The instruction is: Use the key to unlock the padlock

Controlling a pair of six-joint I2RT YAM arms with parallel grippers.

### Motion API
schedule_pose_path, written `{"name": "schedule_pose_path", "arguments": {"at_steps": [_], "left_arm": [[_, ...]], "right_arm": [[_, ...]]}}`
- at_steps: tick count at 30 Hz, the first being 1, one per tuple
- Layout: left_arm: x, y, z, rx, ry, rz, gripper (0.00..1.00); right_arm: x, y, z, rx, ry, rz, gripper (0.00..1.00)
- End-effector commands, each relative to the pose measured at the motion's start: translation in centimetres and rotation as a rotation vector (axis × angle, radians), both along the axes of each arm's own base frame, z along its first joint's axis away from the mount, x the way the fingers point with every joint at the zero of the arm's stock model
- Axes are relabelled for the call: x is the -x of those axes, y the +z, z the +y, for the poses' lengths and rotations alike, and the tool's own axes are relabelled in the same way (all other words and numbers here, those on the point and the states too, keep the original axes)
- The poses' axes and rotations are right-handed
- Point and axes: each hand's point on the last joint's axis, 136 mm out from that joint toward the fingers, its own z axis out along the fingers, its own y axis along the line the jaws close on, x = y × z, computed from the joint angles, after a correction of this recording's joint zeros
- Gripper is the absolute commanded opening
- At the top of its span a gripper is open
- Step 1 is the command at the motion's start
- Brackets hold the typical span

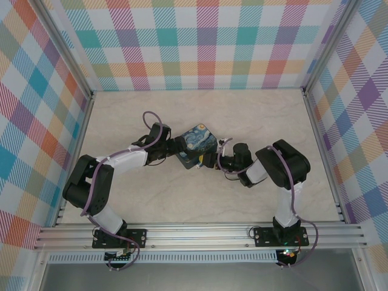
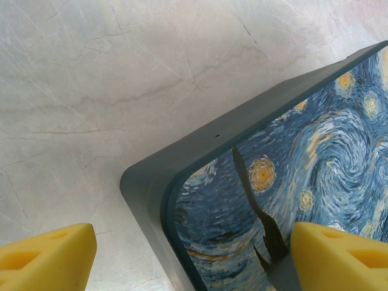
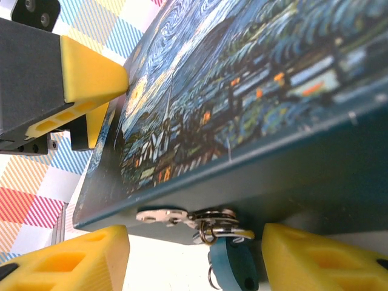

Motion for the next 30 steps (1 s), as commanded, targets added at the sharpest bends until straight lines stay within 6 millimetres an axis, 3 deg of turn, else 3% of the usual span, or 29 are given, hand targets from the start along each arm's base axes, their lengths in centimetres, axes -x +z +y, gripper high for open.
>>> {"name": "schedule_pose_path", "arguments": {"at_steps": [1, 9, 12, 23, 30], "left_arm": [[3.4, -3.2, 1.0, -0.082, -0.017, 0.141, 0.82], [3.5, -3.1, 1.1, -0.084, -0.016, 0.141, 0.83], [3.5, -3.1, 1.1, -0.084, -0.016, 0.139, 0.83], [3.6, -3.1, 1.2, -0.089, -0.014, 0.139, 0.83], [3.6, -3.0, 1.3, -0.088, -0.012, 0.135, 0.82]], "right_arm": [[-0.1, 0.0, 0.7, -0.012, 0.014, 0.006, 0.60], [0.2, 1.3, 1.1, -0.054, 0.040, -0.043, 0.56], [0.5, 1.3, 1.0, -0.058, 0.042, -0.051, 0.48], [1.3, 1.3, 0.5, -0.065, 0.045, -0.069, 0.45], [1.5, 1.2, 0.5, -0.064, 0.051, -0.069, 0.36]]}}
